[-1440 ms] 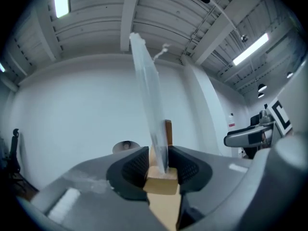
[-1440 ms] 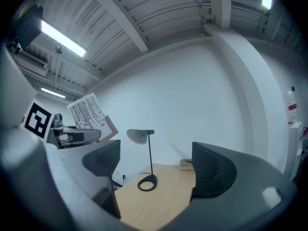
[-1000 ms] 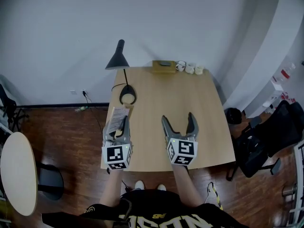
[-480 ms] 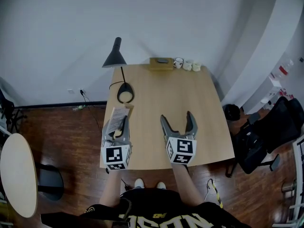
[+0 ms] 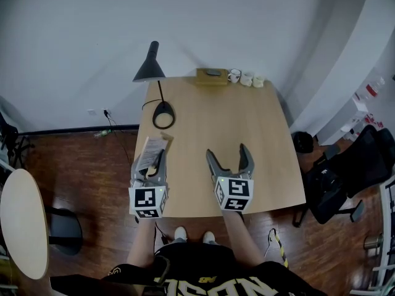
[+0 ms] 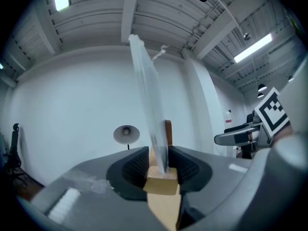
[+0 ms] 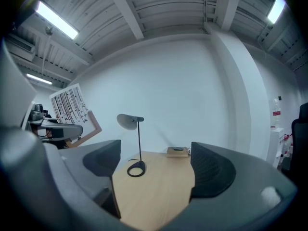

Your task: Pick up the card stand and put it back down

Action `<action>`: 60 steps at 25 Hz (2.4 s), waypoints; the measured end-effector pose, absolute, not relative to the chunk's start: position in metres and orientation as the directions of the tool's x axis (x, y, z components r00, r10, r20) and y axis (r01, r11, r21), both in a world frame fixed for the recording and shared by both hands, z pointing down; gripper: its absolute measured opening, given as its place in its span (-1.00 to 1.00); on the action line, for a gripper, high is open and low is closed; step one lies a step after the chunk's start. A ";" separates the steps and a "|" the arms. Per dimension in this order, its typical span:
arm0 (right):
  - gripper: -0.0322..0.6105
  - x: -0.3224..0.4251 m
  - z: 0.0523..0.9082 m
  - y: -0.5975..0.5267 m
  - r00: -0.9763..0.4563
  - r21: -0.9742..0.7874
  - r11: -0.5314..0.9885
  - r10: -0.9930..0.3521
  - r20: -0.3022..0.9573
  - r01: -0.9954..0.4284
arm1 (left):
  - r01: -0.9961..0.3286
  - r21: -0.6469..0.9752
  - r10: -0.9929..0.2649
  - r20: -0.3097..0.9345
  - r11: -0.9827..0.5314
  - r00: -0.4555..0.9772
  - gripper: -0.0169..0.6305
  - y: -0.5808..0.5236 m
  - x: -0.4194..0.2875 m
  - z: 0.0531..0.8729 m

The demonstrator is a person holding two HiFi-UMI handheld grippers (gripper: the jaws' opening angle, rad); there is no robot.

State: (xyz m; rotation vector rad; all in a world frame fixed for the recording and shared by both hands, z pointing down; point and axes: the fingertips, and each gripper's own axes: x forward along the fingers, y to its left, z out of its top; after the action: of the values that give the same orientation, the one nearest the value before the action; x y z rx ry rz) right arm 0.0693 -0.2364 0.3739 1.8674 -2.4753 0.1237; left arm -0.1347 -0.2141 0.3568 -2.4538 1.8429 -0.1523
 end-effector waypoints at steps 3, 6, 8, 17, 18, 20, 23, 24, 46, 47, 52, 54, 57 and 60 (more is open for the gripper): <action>0.54 0.065 0.384 -0.238 -0.283 -0.044 0.280 -0.954 0.103 -0.959 | -0.954 -0.111 -0.960 0.056 -0.278 0.273 -0.54 -0.217 -0.142 0.366; 0.54 0.063 0.393 -0.243 -0.288 -0.048 0.284 -0.950 0.120 -0.958 | -0.953 -0.114 -0.959 0.078 -0.281 0.273 -0.54 -0.224 -0.150 0.374; 0.54 0.064 0.398 -0.245 -0.288 -0.050 0.284 -0.949 0.131 -0.957 | -0.949 -0.130 -0.956 0.097 -0.289 0.278 -0.54 -0.229 -0.157 0.380; 0.54 0.055 0.441 -0.267 -0.299 -0.072 0.291 -0.928 0.222 -0.954 | -0.892 -0.227 -0.910 0.237 -0.391 0.339 -0.54 -0.282 -0.211 0.415; 0.54 0.052 0.446 -0.270 -0.307 -0.074 0.297 -0.924 0.230 -0.952 | -0.881 -0.239 -0.901 0.259 -0.408 0.347 -0.54 -0.289 -0.216 0.420; 0.54 0.047 0.456 -0.276 -0.322 -0.080 0.312 -0.915 0.244 -0.947 | -0.862 -0.256 -0.884 0.296 -0.438 0.362 -0.54 -0.304 -0.227 0.433; 0.54 0.039 0.474 -0.290 -0.341 -0.094 0.327 -0.904 0.260 -0.940 | -0.833 -0.255 -0.854 0.334 -0.490 0.400 -0.55 -0.329 -0.240 0.450; 0.54 0.037 0.480 -0.295 -0.346 -0.099 0.332 -0.900 0.265 -0.938 | -0.822 -0.248 -0.840 0.344 -0.512 0.419 -0.55 -0.338 -0.243 0.457; 0.54 -0.027 0.605 -0.333 -0.466 -0.169 0.438 -0.780 0.418 -0.883 | -0.522 0.052 -0.397 0.585 -0.851 0.707 -0.55 -0.441 -0.163 0.699; 0.54 -0.027 0.609 -0.332 -0.468 -0.173 0.438 -0.777 0.422 -0.882 | -0.504 0.062 -0.373 0.596 -0.861 0.711 -0.55 -0.438 -0.158 0.709; 0.54 -0.026 0.626 -0.326 -0.471 -0.190 0.433 -0.769 0.432 -0.881 | -0.451 0.093 -0.311 0.603 -0.887 0.735 -0.54 -0.430 -0.139 0.736; 0.54 -0.026 0.629 -0.323 -0.469 -0.185 0.433 -0.766 0.441 -0.882 | -0.447 0.088 -0.307 0.608 -0.890 0.732 -0.54 -0.430 -0.138 0.742; 0.54 -0.024 0.627 -0.323 -0.469 -0.173 0.440 -0.768 0.436 -0.881 | -0.468 0.054 -0.330 0.638 -0.882 0.696 -0.49 -0.435 -0.141 0.749; 0.54 -0.022 0.621 -0.320 -0.473 -0.163 0.449 -0.771 0.426 -0.878 | -0.536 0.047 -0.388 0.637 -0.843 0.666 -0.18 -0.440 -0.149 0.746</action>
State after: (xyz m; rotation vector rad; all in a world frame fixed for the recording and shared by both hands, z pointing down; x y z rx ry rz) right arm -0.0225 -0.3204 0.6209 1.4153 -2.4135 0.5268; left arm -0.1487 -0.4401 0.7456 -3.0752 0.8675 -1.0846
